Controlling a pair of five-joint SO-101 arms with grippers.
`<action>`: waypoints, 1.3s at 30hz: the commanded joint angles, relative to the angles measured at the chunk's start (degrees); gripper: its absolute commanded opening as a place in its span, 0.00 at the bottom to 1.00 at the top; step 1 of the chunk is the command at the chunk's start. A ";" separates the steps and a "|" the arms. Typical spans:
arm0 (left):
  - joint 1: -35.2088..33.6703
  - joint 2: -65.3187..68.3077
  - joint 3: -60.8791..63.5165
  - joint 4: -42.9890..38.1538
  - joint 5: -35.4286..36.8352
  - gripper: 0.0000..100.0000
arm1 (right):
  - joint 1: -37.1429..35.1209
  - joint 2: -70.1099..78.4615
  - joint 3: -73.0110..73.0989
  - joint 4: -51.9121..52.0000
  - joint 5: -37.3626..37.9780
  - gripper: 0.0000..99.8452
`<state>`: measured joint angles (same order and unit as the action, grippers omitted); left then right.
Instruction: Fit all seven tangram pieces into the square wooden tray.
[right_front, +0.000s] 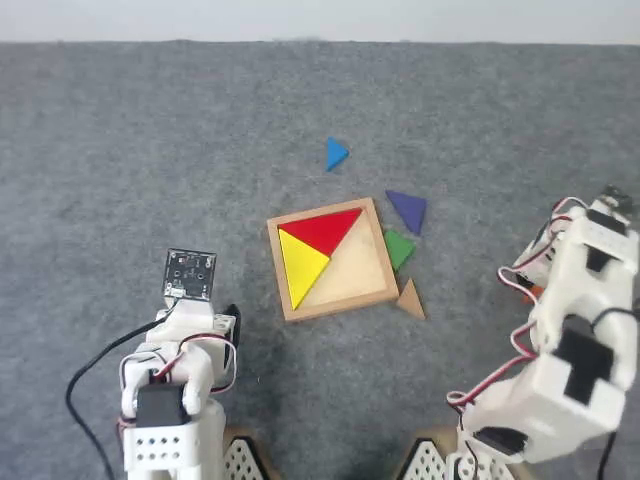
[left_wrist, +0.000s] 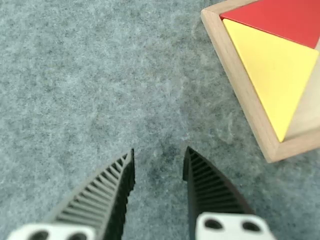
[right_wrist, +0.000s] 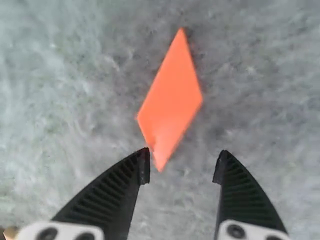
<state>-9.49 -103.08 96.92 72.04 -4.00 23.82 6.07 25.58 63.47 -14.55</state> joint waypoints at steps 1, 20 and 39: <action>0.18 -1.58 -0.48 0.53 -0.35 0.15 | -2.33 3.03 -4.92 -0.40 -2.29 0.22; 0.18 -1.58 -0.48 0.53 -0.35 0.15 | -0.75 6.29 -12.04 -0.84 -8.18 0.22; 0.18 -1.58 -0.48 0.53 -0.35 0.15 | 0.22 13.76 -14.15 -3.03 -13.19 0.21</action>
<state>-9.49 -103.08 96.92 72.04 -4.00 22.68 17.67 15.30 60.84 -27.21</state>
